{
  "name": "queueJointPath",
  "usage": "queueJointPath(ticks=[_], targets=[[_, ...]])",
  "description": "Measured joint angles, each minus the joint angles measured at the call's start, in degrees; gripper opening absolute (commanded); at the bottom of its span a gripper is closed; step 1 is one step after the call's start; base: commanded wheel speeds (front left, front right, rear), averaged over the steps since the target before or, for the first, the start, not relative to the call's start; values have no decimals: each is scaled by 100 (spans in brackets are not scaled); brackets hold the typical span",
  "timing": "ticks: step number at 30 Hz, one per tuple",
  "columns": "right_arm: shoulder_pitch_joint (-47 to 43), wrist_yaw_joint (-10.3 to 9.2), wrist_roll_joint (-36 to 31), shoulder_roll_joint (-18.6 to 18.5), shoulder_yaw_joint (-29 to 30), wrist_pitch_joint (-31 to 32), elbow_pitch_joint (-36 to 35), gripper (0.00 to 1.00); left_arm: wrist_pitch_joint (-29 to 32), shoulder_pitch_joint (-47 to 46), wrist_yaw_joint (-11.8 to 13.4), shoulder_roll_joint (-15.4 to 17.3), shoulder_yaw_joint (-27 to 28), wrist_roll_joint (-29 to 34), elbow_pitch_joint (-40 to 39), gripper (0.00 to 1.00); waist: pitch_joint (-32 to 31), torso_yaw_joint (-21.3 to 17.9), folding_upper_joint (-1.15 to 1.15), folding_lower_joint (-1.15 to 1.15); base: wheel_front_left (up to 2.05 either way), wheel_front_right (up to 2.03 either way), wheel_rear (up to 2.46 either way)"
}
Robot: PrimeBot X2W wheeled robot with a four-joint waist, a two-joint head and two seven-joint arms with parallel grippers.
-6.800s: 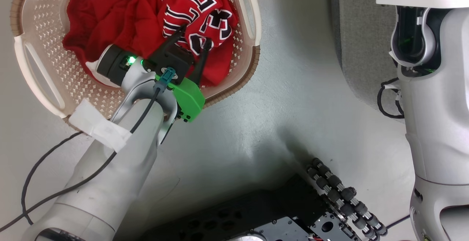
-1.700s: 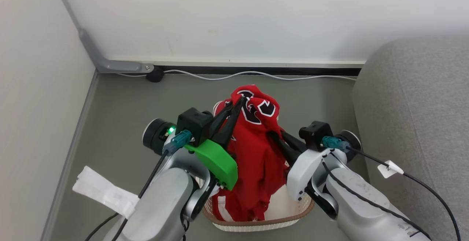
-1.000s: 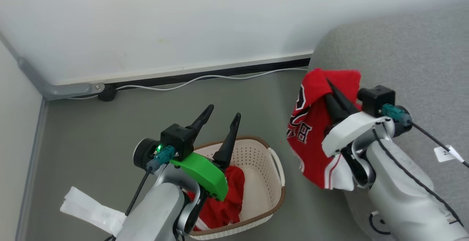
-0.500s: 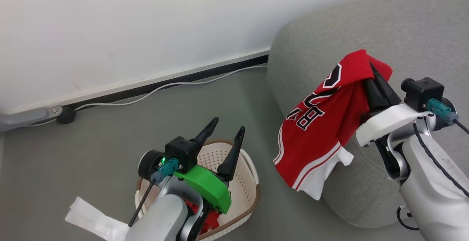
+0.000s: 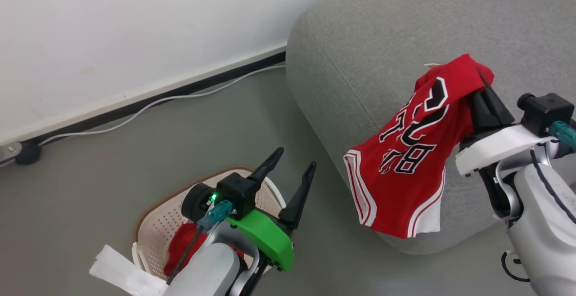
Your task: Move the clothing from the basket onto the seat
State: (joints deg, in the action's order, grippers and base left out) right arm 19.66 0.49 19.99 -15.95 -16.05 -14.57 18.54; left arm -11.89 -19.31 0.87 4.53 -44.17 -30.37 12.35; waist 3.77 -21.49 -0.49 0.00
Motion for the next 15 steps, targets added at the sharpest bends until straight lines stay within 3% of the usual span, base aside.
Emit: queueJointPath(ticks=[8,15], targets=[[164,100,178,-151,278,0,-144,0,127,-112,-34,-3,-98,92,-104,100,420,-46,0,0,0,0,0],[1441,208,261,-391,543,152,-247,0,259,-454,23,124,-35,339,-289,100,885,63,0,0,0,0,0]])
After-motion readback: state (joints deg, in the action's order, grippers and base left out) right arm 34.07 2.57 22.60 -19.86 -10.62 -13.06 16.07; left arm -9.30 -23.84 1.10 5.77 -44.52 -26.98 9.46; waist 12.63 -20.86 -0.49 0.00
